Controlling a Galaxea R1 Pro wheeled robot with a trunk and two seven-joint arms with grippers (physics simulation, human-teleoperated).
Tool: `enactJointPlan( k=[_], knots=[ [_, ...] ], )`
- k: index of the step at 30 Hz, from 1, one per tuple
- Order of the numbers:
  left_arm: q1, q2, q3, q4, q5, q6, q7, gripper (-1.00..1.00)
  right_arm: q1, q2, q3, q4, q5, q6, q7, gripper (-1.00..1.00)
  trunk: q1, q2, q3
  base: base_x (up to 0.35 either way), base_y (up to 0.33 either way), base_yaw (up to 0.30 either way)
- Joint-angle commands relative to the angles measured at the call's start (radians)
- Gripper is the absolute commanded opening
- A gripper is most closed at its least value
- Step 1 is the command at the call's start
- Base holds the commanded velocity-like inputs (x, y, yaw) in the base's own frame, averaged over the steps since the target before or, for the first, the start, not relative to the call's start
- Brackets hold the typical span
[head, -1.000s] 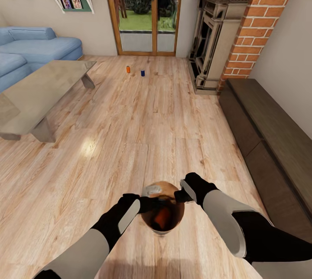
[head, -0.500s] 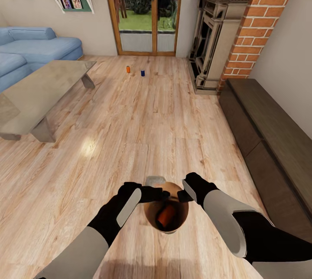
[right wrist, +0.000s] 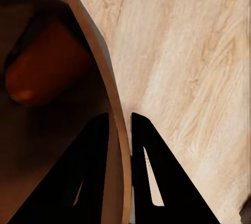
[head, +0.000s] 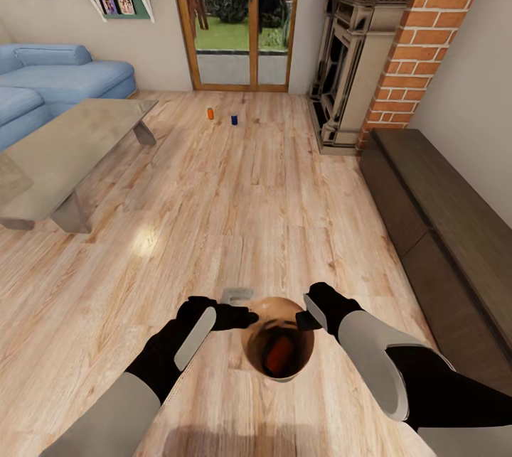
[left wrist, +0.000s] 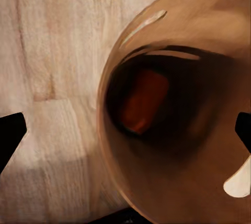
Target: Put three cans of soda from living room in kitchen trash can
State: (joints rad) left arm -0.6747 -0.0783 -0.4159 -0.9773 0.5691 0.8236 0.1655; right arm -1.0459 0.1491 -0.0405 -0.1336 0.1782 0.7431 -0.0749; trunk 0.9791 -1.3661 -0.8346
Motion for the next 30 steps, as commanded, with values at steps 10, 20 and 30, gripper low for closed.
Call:
enactJointPlan(
  k=[10, 20, 30],
  knots=[
    [0.0, 0.076, 0.003, 0.002, 0.004, 0.0, 0.002, 1.0, 0.0, -0.016, -0.01, 0.0, -0.019, -0.002, 0.007, -1.0, 0.0, 0.0, 0.0, 0.0, 0.0, 0.0],
    [-0.004, 0.105, 0.03, 0.148, 0.008, -0.011, 0.025, 1.0, 0.0, -0.031, -0.01, -0.002, -0.021, -0.002, 0.009, -1.0, 0.0, 0.0, 0.0, 0.0, 0.0, 0.0],
    [-0.005, 0.11, 0.134, 0.423, -0.001, -0.076, 0.023, 1.0, 0.0, -0.039, -0.008, -0.005, -0.021, -0.007, 0.011, -1.0, 0.0, 0.0, 0.0, 0.0, 0.0, 0.0]
  ],
)
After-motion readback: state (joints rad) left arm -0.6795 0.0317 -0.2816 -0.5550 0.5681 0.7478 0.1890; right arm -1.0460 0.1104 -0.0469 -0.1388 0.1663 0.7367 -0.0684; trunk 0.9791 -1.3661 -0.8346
